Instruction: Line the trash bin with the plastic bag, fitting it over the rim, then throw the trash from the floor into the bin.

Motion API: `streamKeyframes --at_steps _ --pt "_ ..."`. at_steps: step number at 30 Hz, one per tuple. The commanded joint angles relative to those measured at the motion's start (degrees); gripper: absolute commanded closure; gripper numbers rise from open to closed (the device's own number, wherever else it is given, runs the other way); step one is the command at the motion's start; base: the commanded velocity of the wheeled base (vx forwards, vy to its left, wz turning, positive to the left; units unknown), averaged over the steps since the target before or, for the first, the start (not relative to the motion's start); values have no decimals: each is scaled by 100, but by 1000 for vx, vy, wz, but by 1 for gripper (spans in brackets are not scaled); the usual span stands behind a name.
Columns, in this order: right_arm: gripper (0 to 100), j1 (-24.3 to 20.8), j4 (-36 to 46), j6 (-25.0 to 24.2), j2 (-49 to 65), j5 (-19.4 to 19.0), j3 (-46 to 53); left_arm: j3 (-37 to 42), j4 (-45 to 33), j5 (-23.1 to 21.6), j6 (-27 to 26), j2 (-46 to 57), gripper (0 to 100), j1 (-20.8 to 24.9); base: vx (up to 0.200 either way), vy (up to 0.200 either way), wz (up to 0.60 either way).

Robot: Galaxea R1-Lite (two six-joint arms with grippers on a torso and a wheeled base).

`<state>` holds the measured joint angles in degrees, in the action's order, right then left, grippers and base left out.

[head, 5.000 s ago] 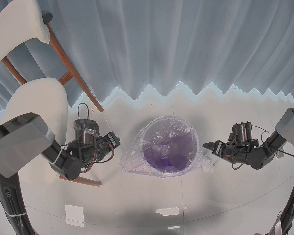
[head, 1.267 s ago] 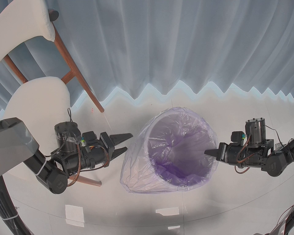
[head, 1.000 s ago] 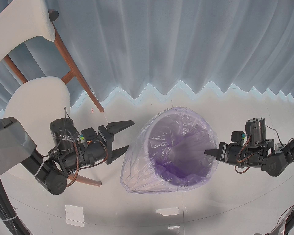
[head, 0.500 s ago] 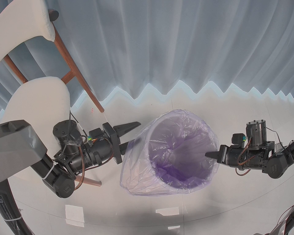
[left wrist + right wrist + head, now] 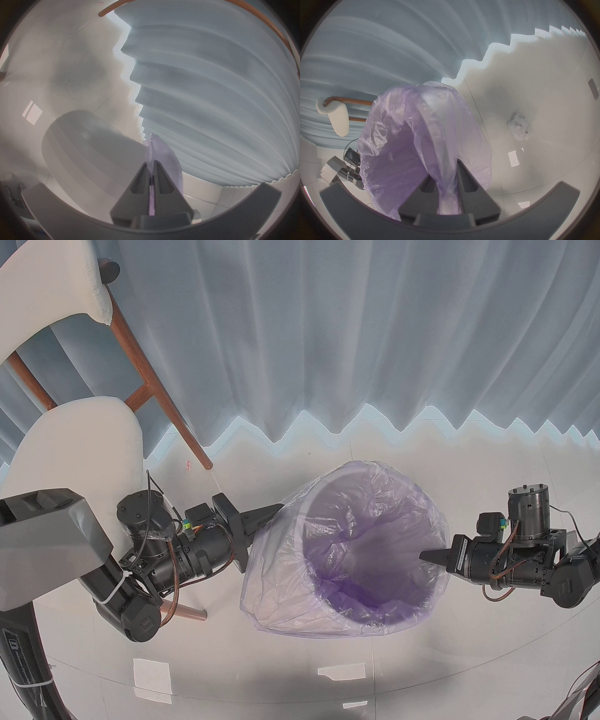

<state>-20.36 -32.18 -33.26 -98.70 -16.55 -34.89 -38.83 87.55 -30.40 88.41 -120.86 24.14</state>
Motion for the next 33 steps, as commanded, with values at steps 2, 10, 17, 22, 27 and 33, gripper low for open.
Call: streamKeyframes --at_steps 2,10,17,22,27,33 --pt "100 -65 -7 -190 237 -6 35 -46 34 -1 1 -228 100 -137 0 0 0" --pt "100 -65 -7 -339 369 -76 44 -37 43 -1 1 -280 100 -146 0 0 0" --pt "100 -65 -16 -348 377 -76 -9 24 43 -18 -131 -272 0 -146 0 0 0" --pt "100 -12 -16 -322 351 -58 -53 24 16 -9 -148 -210 0 -181 0 0 0" --pt "100 208 -7 -287 325 -32 8 103 -1 -9 -148 177 0 -357 0 0 0" --pt "100 577 -16 -287 184 30 -79 235 -19 -9 -342 300 0 -445 0 0 0"
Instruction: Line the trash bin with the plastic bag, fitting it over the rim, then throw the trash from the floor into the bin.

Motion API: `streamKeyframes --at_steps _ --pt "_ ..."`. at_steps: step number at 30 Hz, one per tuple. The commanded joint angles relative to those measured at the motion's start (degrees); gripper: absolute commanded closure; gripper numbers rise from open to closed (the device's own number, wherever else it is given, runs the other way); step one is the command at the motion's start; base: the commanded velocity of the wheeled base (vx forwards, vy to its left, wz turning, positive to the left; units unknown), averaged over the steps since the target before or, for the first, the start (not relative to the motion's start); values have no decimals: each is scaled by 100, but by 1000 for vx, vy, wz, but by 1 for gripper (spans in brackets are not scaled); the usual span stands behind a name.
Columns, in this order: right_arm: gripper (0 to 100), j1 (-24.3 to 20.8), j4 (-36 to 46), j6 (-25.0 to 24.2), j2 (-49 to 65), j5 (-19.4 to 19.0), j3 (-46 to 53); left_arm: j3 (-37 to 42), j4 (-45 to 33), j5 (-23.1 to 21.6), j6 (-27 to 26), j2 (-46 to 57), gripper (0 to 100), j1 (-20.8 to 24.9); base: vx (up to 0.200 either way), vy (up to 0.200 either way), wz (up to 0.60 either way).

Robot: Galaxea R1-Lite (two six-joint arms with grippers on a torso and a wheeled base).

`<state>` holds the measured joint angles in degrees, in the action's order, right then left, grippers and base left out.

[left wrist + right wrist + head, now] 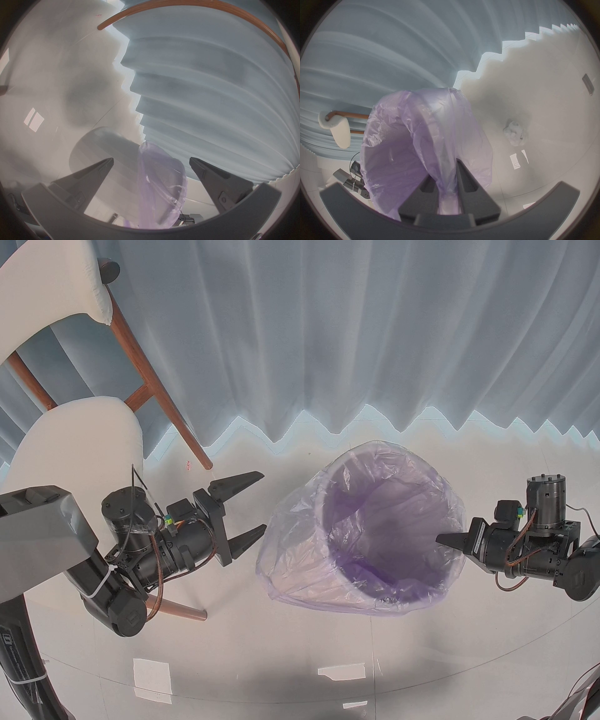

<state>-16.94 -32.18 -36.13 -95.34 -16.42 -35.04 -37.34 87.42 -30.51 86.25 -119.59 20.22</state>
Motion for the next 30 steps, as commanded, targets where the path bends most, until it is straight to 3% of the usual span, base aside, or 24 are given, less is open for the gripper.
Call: streamKeyframes --at_steps 1,7,12,15,17,18,22,24,26,30 --pt "100 279 -25 10 -239 16 -109 95 -14 -7 -231 182 0 -54 0 0 0" --pt "100 227 -34 36 -749 324 -267 245 -383 2 -1084 349 0 122 0 0 0" --pt "100 42 -25 361 -1057 763 -460 236 -1069 2 -3079 630 0 122 0 0 0" --pt "100 -72 -25 520 -1065 965 -495 218 -1447 2 -3844 876 0 140 0 0 0" --pt "100 -116 -25 810 -1048 1009 -504 192 -1825 10 -4397 1052 0 175 0 0 0" --pt "100 -116 -25 810 -1048 1009 -504 192 -1825 10 -4397 1052 0 175 0 0 0" --pt "100 -248 -34 1706 -1013 1229 -495 166 -2590 89 -5557 1175 0 307 0 0 0" --pt "100 -301 -34 2075 -995 1326 -478 130 -2932 379 -6120 1175 0 465 0 0 0" --pt "100 -371 -25 2365 -916 1317 -443 95 -3214 942 -6639 1131 0 799 0 0 0" --pt "100 -679 54 2541 -837 1326 -399 -89 -3618 1777 -6788 1096 0 1484 0 0 0"
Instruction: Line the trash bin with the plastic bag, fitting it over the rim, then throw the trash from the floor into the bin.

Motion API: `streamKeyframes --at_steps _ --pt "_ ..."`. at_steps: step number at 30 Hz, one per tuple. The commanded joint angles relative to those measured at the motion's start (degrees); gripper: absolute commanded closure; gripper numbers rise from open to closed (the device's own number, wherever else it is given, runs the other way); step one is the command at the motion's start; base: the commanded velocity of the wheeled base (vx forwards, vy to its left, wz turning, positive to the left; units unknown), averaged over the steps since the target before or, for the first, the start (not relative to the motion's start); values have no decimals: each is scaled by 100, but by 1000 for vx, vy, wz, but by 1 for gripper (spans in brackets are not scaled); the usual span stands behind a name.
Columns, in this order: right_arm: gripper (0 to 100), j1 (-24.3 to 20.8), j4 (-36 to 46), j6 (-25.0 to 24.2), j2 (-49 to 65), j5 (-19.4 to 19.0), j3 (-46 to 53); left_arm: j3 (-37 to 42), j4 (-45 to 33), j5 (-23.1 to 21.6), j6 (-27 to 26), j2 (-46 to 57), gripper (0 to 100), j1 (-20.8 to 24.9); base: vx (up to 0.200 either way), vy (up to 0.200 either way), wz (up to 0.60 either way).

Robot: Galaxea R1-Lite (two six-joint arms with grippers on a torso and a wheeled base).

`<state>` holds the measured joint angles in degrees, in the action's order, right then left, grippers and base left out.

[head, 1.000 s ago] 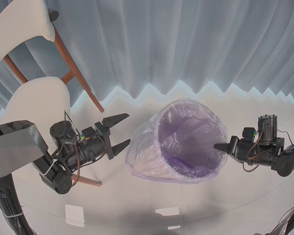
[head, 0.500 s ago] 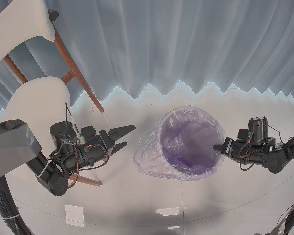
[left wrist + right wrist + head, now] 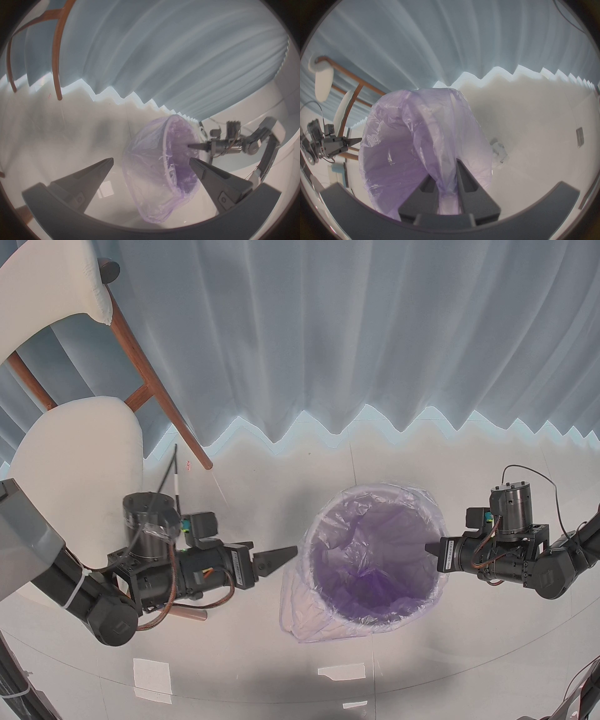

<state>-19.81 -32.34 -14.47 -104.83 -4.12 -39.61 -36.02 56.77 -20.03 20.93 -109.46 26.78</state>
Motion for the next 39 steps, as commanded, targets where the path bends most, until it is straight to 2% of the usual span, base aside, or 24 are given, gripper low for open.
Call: streamKeyframes --at_steps 1,4,6,8,11,18,19,24,32,33,39 --pt "100 -454 61 375 112 104 76 -291 -711 860 -265 74 0 925 0 0 0" --pt "100 -629 70 384 112 122 94 -449 -1186 1282 -318 65 0 1083 0 0 0" --pt "100 -673 61 401 120 131 102 -476 -1362 1396 -362 74 0 1154 0 0 0" --pt "100 -700 26 419 120 219 129 -485 -1625 1555 -617 83 0 1180 0 0 0" --pt "100 -735 17 419 138 219 146 -511 -1731 1704 -880 30 0 1180 0 0 0" --pt "100 -867 9 427 305 219 304 -836 -1915 2108 -880 -269 0 1180 0 0 0" --pt "100 -875 0 427 331 219 322 -854 -1977 2161 -880 -269 100 1180 0 0 0" --pt "100 -911 0 427 402 236 392 -924 -2162 2390 -880 -322 100 1180 0 0 0" --pt "100 -902 9 568 472 359 507 -1047 -2170 2451 -889 -436 100 1198 0 0 0" --pt "0 -902 0 551 498 359 533 -1047 -2170 2451 -889 -436 100 1224 0 0 0" --pt "0 -902 -132 260 709 315 551 -1021 -2170 2451 -863 -427 100 1224 0 0 0"
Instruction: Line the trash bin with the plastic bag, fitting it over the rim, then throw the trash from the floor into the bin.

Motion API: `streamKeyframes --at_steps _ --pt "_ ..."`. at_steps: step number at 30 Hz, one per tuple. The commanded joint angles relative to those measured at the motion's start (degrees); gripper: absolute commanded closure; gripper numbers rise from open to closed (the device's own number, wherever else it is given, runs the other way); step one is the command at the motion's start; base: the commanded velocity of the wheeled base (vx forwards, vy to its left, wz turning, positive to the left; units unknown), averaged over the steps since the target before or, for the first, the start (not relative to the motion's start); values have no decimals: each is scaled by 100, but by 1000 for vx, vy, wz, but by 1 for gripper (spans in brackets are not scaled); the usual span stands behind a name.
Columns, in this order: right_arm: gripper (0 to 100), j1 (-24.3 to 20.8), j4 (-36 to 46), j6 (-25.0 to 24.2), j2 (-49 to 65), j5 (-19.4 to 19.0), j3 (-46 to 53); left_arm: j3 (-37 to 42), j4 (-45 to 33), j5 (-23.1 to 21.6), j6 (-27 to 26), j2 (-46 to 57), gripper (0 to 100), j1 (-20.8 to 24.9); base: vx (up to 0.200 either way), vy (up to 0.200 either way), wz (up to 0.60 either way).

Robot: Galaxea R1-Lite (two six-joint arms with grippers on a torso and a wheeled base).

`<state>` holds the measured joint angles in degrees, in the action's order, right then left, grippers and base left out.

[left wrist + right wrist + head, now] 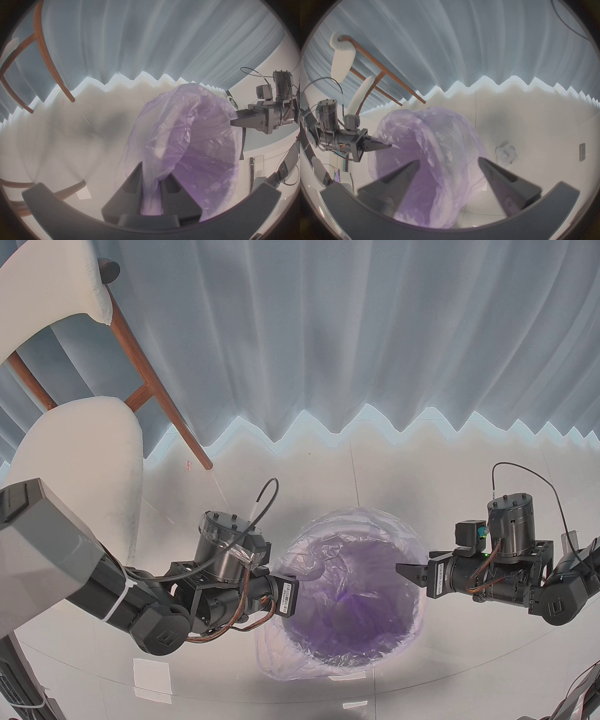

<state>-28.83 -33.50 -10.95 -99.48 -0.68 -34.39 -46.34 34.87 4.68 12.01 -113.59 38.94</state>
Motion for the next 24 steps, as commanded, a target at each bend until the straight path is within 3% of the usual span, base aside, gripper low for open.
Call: streamKeyframes --at_steps 1,4,7,11,15,17,24 --pt "0 27 -7 -145 236 -37 46 11 20 -20 47 -14 100 0 0 0 0" --pt "0 106 -7 -285 403 -143 99 11 20 -29 135 13 100 -35 0 0 0" --pt "0 352 10 -654 728 -512 231 11 20 -64 434 39 100 -70 0 0 0" --pt "0 721 54 -1393 1071 -890 424 -7 20 -99 1058 153 100 -141 0 0 0" --pt "0 914 45 -1885 1150 -899 591 -16 20 -169 1682 276 100 -193 0 0 0" --pt "0 993 45 -2403 1238 -899 626 19 29 -354 2324 470 100 -202 0 0 0" --pt "0 985 80 -3230 1308 -899 679 28 29 -380 2614 566 100 -448 0 0 0"
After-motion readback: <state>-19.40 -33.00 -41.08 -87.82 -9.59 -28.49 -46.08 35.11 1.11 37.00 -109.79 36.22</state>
